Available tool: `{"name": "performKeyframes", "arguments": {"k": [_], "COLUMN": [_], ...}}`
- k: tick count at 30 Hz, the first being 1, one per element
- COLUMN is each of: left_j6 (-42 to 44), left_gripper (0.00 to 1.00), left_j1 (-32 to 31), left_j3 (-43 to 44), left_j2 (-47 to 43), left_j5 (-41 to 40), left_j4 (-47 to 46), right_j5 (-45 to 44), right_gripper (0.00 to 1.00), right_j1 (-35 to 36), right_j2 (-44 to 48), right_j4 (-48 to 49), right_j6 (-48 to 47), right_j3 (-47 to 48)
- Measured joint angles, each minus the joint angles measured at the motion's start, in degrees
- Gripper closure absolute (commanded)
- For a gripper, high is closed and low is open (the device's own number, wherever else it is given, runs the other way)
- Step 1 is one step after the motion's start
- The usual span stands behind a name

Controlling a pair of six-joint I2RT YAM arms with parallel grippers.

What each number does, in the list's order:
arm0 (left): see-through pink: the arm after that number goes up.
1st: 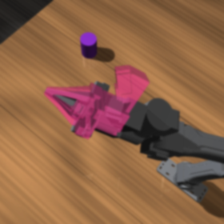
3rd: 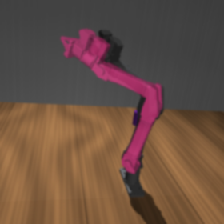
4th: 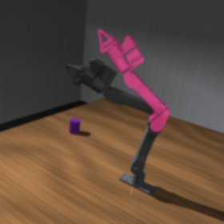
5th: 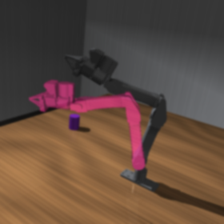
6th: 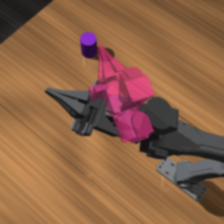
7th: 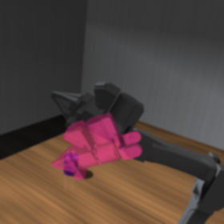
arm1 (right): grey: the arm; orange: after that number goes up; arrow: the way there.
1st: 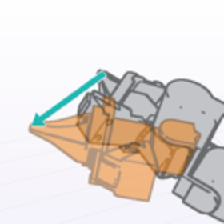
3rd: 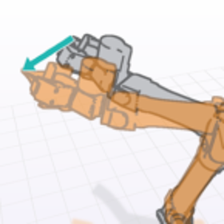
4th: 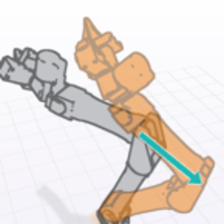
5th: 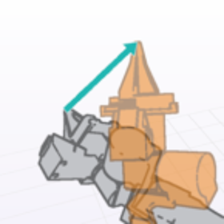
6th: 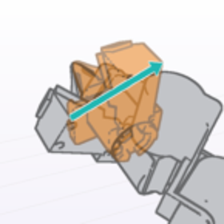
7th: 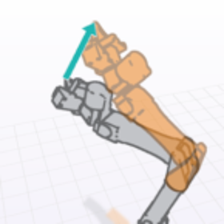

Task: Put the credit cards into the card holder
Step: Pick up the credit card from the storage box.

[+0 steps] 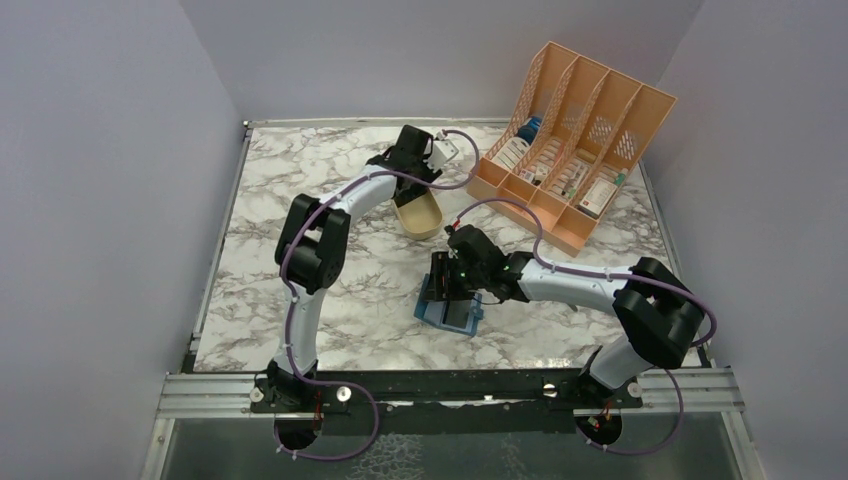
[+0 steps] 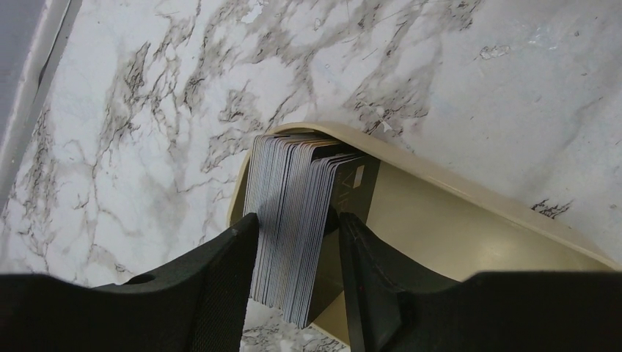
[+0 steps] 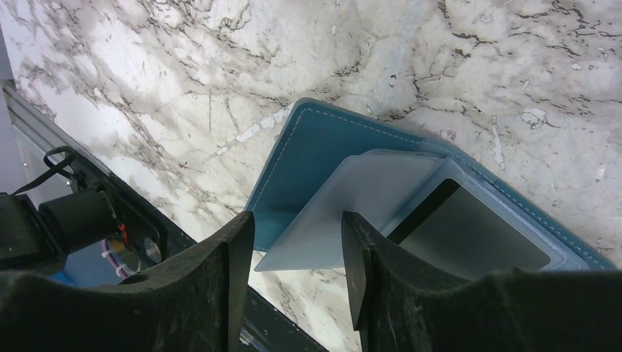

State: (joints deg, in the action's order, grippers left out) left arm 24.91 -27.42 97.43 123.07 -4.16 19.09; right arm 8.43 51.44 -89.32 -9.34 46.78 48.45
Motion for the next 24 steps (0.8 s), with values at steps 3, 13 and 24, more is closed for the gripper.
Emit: {"name": "performKeyframes", "arguments": {"k": [3,13,24], "left_j6": [0.4,1.3,2.5], "left_gripper": [0.58,0.68,0.76], "left_j1": [-0.6,-1.7,-2.5], "left_j3": [0.0,0.0,0.0], "left_j2": [0.0,0.0,0.0], "left_j5": [-1.1,-3.6,-4.7], "left_j4": [0.0,0.1,0.4], "right_j5": [0.1,0.1,0.1], "right_gripper": [0.52,0.53,0.53], "right_j1": [0.0,0.0,0.0], "right_j2": [0.0,0.0,0.0], "right_j4": [0.1,0.2,0.4], "right_j6": [0.0,0.0,0.1], "right_j3": [-0.2,-0.5,-1.1]}}
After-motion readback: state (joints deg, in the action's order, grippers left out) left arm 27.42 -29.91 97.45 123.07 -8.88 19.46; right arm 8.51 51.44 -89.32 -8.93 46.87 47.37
